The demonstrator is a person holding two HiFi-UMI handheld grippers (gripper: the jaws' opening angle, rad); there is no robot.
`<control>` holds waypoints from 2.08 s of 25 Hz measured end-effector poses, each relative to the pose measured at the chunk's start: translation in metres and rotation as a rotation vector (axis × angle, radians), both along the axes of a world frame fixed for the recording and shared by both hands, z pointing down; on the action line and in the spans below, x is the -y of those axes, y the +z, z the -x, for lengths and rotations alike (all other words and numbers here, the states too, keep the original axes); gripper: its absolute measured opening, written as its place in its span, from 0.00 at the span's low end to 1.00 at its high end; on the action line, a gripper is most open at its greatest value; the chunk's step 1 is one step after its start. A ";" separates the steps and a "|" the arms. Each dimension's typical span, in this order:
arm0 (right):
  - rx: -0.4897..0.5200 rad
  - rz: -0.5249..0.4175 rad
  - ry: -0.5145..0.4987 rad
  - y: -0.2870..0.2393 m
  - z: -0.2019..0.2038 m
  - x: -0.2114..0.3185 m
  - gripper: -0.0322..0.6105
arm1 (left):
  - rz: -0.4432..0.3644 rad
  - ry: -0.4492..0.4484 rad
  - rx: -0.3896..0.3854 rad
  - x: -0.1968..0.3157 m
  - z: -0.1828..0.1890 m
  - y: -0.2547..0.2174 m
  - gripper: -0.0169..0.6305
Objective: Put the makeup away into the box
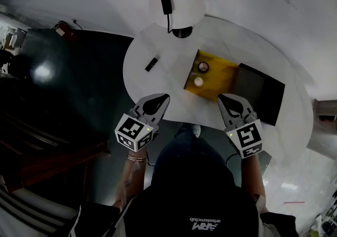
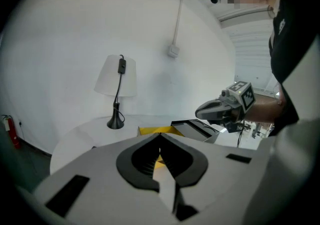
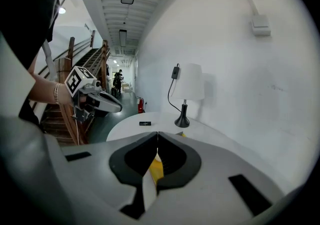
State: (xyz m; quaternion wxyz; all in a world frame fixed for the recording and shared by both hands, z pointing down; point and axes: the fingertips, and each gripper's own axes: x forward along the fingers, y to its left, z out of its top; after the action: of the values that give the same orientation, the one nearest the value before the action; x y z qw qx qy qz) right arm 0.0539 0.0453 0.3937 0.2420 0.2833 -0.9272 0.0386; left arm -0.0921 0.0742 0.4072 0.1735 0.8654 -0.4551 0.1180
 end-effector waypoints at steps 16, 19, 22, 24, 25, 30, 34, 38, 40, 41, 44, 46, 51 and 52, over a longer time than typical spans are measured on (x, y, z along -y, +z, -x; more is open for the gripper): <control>0.022 0.000 -0.117 0.005 0.033 -0.024 0.08 | 0.000 -0.181 0.047 -0.056 0.046 -0.008 0.05; 0.014 -0.003 -0.132 0.004 0.044 -0.029 0.08 | -0.006 -0.194 0.039 -0.059 0.056 -0.007 0.05; 0.002 -0.004 -0.134 0.003 0.054 -0.033 0.08 | -0.009 -0.198 0.025 -0.062 0.067 -0.007 0.05; -0.004 -0.008 -0.122 0.003 0.063 -0.034 0.08 | -0.011 -0.188 0.022 -0.064 0.076 -0.008 0.05; -0.006 -0.010 -0.110 0.003 0.067 -0.035 0.08 | -0.013 -0.181 0.020 -0.065 0.080 -0.008 0.05; -0.006 0.012 -0.054 0.008 0.098 -0.042 0.08 | -0.009 -0.174 0.013 -0.080 0.111 -0.007 0.05; -0.039 0.029 -0.034 0.011 0.119 -0.053 0.08 | 0.012 -0.149 0.009 -0.087 0.137 -0.001 0.05; -0.044 0.031 -0.001 0.009 0.143 -0.058 0.08 | 0.012 -0.120 0.012 -0.089 0.169 -0.004 0.05; -0.044 0.030 0.020 0.007 0.154 -0.061 0.08 | 0.012 -0.110 0.017 -0.089 0.185 -0.004 0.05; -0.043 0.028 0.031 0.007 0.160 -0.062 0.08 | 0.013 -0.105 0.021 -0.090 0.193 -0.004 0.05; -0.038 0.020 0.061 0.005 0.177 -0.065 0.08 | 0.015 -0.095 0.030 -0.090 0.217 -0.002 0.05; -0.040 0.018 0.080 0.005 0.184 -0.068 0.08 | 0.014 -0.087 0.030 -0.089 0.229 -0.001 0.05; -0.044 0.041 0.151 0.010 0.198 -0.077 0.08 | 0.014 -0.023 0.031 -0.094 0.245 -0.003 0.05; -0.042 0.043 0.164 0.009 0.200 -0.079 0.08 | 0.017 -0.012 0.030 -0.095 0.248 -0.002 0.05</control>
State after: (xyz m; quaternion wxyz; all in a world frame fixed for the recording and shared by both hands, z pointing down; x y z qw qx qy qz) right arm -0.1463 0.1248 0.4032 0.2634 0.3539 -0.8945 0.0725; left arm -0.3403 0.1689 0.4048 0.1746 0.8592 -0.4619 0.1340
